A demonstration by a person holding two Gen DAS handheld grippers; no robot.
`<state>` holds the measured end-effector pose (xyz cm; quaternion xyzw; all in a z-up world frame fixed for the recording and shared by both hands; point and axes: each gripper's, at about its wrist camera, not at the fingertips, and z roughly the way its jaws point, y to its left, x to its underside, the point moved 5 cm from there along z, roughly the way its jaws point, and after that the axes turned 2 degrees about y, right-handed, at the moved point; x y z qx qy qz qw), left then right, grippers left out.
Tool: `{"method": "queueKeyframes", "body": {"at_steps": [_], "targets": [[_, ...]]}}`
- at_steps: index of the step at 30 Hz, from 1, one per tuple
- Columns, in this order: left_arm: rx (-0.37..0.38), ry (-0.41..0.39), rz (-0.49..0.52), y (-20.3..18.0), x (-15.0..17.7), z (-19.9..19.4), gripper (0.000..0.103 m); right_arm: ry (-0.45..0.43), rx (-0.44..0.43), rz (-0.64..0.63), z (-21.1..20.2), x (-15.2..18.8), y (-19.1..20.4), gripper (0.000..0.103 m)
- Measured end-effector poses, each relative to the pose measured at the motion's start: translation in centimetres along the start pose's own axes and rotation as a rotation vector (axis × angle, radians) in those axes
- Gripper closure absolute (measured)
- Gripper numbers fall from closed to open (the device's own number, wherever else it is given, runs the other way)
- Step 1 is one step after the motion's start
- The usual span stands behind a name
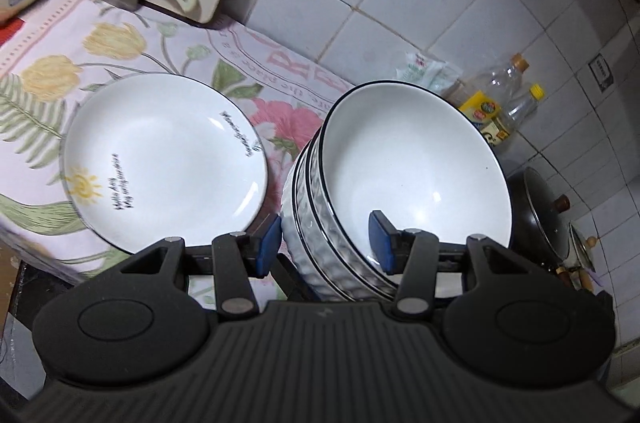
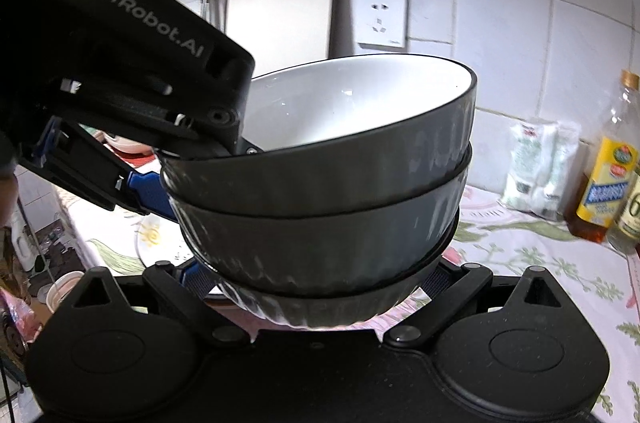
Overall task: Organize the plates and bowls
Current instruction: 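Lift the bowl stack and carry it over the Morning Honey plate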
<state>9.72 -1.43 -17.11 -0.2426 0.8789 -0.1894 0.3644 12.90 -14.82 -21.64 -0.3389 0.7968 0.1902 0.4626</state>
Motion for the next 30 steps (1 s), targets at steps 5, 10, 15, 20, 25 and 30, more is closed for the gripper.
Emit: {"method": "queueKeyframes", "body": {"at_steps": [5,10,15,20,25,30], "targets": [[-0.025,-0.016,-0.01,1.6,-1.0,-1.0,0.057,0.015,-0.029,-0.015,1.0,-1.3,1.8,0.003],[-0.045,-0.026,-0.042,3.6,-2.3,-1.0,0.057,0.025,-0.049,-0.017,2.2,-1.9,3.4,0.003],[-0.055,-0.045,-0.025,4.8,-3.7,-0.3,0.057,0.003,-0.054,-0.023,4.1,-2.6,3.8,0.003],[-0.076,-0.045,-0.042,6.7,-4.5,1.1,0.057,0.008,-0.083,-0.027,6.6,-2.3,4.4,0.003],[-0.088,-0.029,-0.072,9.1,-4.7,2.6,0.057,0.04,-0.108,-0.034,8.8,-1.3,5.4,0.003],[-0.105,-0.014,-0.09,10.7,-4.9,3.6,0.057,0.08,-0.126,-0.022,10.4,-0.6,6.1,0.003]]}}
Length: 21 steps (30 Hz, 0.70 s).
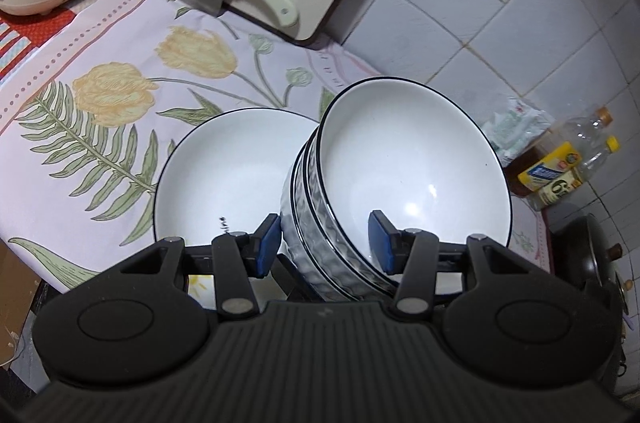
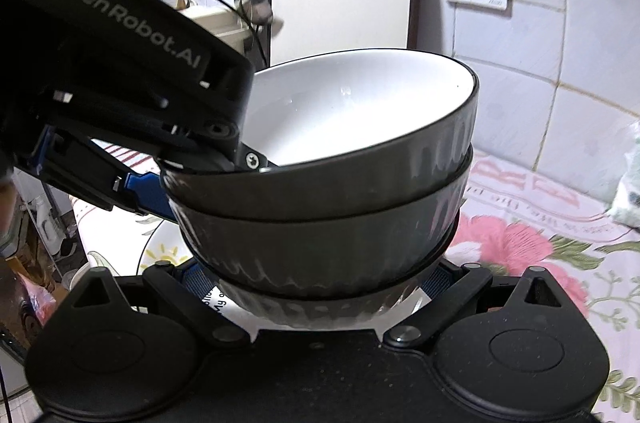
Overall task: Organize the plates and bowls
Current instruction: 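Lift the bowl stack and carry it over the Morning Honey plate, then lower the bowl stack onto the plate and open both grippers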
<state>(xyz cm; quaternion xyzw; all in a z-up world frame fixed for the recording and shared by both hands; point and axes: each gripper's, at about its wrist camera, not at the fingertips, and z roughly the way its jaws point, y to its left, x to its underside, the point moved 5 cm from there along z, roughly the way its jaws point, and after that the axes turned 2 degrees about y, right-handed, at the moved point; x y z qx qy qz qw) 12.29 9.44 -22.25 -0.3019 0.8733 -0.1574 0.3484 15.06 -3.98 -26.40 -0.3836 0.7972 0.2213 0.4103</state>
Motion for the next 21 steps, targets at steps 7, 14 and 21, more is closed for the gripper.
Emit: {"method": "queueKeyframes", "body": {"at_steps": [7,14,21], "targets": [[-0.01,0.013,-0.007,1.3,-0.7,0.8,0.057,0.036,-0.014,0.003,2.1,-0.6,0.3,0.003],[-0.021,0.031,0.028,1.5,-0.6,1.7,0.057,0.065,-0.016,0.057,2.7,-0.2,0.0,0.003],[-0.018,0.041,0.047,1.9,-0.5,1.9,0.058,0.08,0.004,0.054,3.0,0.0,0.4,0.003]]}}
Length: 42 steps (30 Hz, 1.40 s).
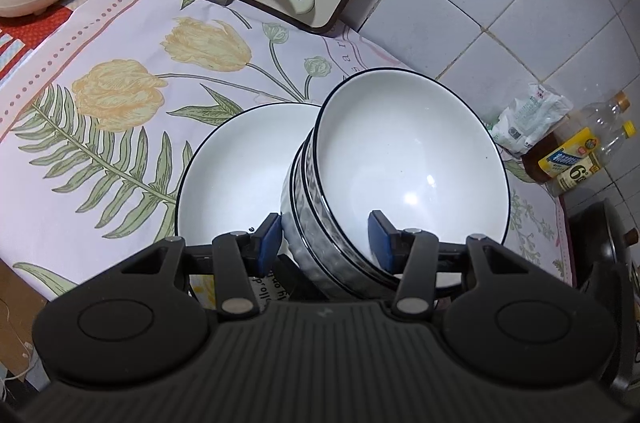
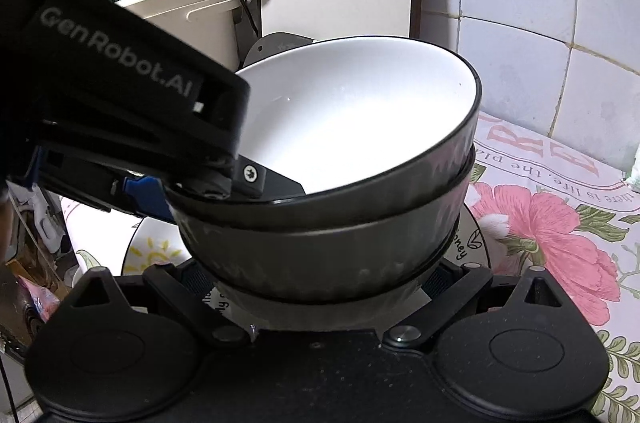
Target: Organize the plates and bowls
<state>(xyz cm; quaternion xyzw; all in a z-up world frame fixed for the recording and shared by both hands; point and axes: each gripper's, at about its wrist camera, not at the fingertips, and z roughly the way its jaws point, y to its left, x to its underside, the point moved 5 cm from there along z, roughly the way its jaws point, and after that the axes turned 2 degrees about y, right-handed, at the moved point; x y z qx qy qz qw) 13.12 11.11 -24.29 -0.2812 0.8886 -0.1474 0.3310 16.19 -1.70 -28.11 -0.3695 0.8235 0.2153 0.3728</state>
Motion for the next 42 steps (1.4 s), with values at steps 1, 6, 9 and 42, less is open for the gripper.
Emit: {"method": "queueKeyframes", "body": {"at_steps": [1,6,9,42], "targets": [[-0.003,0.002,0.003,0.0,0.0,0.0,0.058,0.002,-0.002,0.0,0.2,0.0,0.0,0.003],[-0.018,0.013,0.02,-0.1,0.0,0.1,0.059,0.03,-0.001,0.001,0.3,-0.1,-0.1,0.003],[-0.03,0.025,0.041,-0.2,-0.2,0.0,0.059,0.052,0.014,-0.001,0.2,-0.2,0.1,0.003],[-0.182,-0.009,0.321,-5.3,1.1,-13.8,0.046,0.098,0.149,0.077,-17.0,-2.2,-2.2,0.003]]}}
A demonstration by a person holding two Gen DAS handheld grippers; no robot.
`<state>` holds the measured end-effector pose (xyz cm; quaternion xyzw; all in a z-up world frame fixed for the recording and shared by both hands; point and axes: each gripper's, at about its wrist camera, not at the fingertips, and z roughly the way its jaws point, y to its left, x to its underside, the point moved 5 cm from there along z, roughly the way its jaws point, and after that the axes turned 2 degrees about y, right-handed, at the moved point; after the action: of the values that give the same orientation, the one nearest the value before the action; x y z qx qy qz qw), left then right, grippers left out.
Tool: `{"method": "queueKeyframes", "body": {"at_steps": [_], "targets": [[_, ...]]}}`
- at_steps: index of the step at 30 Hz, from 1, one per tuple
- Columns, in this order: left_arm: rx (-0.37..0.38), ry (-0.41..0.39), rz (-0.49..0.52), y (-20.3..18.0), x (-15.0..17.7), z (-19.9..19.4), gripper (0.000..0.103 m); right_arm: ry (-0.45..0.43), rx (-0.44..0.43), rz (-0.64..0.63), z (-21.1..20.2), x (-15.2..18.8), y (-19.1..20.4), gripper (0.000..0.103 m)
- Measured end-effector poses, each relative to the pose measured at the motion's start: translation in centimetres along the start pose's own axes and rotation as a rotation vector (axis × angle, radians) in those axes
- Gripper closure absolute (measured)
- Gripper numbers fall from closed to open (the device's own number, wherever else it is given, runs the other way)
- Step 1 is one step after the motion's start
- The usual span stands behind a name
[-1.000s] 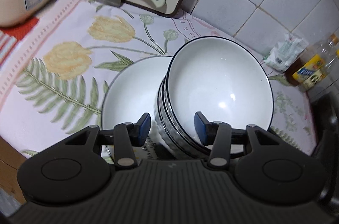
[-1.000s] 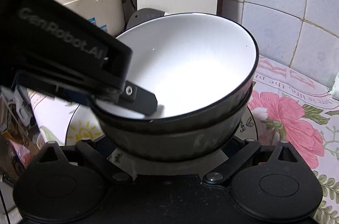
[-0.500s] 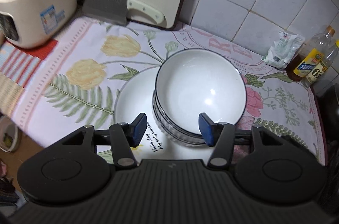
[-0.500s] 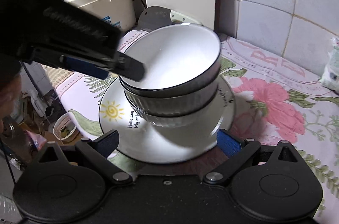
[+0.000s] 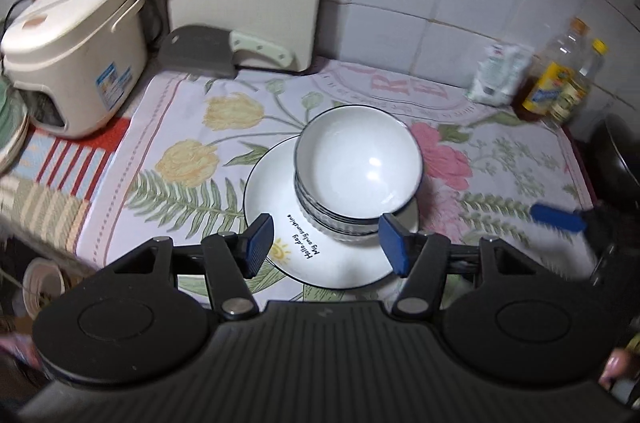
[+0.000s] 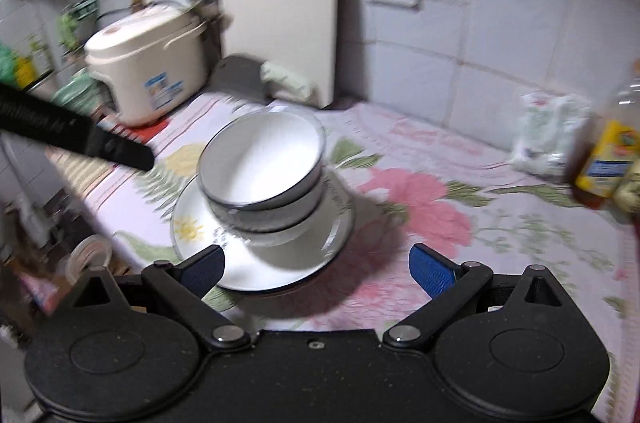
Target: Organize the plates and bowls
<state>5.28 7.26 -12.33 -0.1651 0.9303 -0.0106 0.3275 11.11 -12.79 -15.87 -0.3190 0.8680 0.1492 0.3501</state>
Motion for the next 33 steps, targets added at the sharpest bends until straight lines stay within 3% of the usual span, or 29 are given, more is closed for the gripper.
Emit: {"method": "queueKeyframes", "body": {"at_steps": [6,11,14,18,22,27,33], "targets": [[0.019,-0.001,0.077,-0.6,0.7,-2.4,0.04,-0.057,0.139,0.055,-4.3,0.2,0.0,0.003],[0.038,-0.003,0.09,-0.9,1.3,-4.1,0.036,-0.107,0.198,0.096,-8.0,0.4,0.3,0.003],[0.023,-0.007,0.083,-0.9,1.5,-5.0,0.021,-0.121,0.23,0.154,-9.9,0.6,0.0,0.002],[-0.001,0.018,0.067,-0.9,1.8,-6.0,0.017,-0.098,0.285,0.236,-12.1,1.0,-0.4,0.002],[-0.024,0.025,0.09,-1.0,1.8,-7.0,0.017,-0.066,0.304,0.307,-14.0,1.1,-0.4,0.002],[-0.052,-0.027,0.134,-1.4,1.7,-9.7,0.017,-0.04,0.35,0.348,-16.8,0.4,0.0,0.002],[-0.055,-0.011,0.099,-1.0,1.8,-11.3,0.017,-0.036,0.365,0.351,-18.9,-0.8,1.4,0.002]]}}
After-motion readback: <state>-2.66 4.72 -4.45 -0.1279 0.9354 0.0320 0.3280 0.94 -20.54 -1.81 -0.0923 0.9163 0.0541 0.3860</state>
